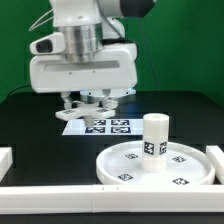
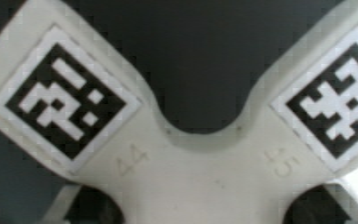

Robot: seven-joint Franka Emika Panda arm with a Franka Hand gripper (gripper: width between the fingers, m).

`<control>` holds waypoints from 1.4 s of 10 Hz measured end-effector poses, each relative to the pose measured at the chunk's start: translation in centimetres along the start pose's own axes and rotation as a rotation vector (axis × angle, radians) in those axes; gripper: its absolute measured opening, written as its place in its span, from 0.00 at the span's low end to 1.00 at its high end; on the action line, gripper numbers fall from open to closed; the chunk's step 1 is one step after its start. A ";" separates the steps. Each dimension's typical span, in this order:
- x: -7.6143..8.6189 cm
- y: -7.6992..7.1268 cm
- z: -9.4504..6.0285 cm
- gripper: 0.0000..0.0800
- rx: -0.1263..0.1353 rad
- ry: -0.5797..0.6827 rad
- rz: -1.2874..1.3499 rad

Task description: Assemble round table

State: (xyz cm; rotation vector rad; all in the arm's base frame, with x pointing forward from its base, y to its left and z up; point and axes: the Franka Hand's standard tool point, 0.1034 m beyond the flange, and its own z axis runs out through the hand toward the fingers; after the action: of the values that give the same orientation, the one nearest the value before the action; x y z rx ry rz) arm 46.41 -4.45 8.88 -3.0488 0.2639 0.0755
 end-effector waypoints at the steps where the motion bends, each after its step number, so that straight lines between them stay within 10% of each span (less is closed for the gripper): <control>1: 1.5 -2.6 -1.4 0.56 0.006 0.000 -0.010; 14: 6.8 -7.6 -5.1 0.56 -0.014 0.021 -0.154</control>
Offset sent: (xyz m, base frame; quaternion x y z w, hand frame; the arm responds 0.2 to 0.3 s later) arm 0.0000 0.0000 0.0000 0.0000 0.0000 0.0000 1.0000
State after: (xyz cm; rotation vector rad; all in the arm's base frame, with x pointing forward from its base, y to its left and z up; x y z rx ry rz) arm 54.62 1.44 14.19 -3.0730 0.0287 0.0357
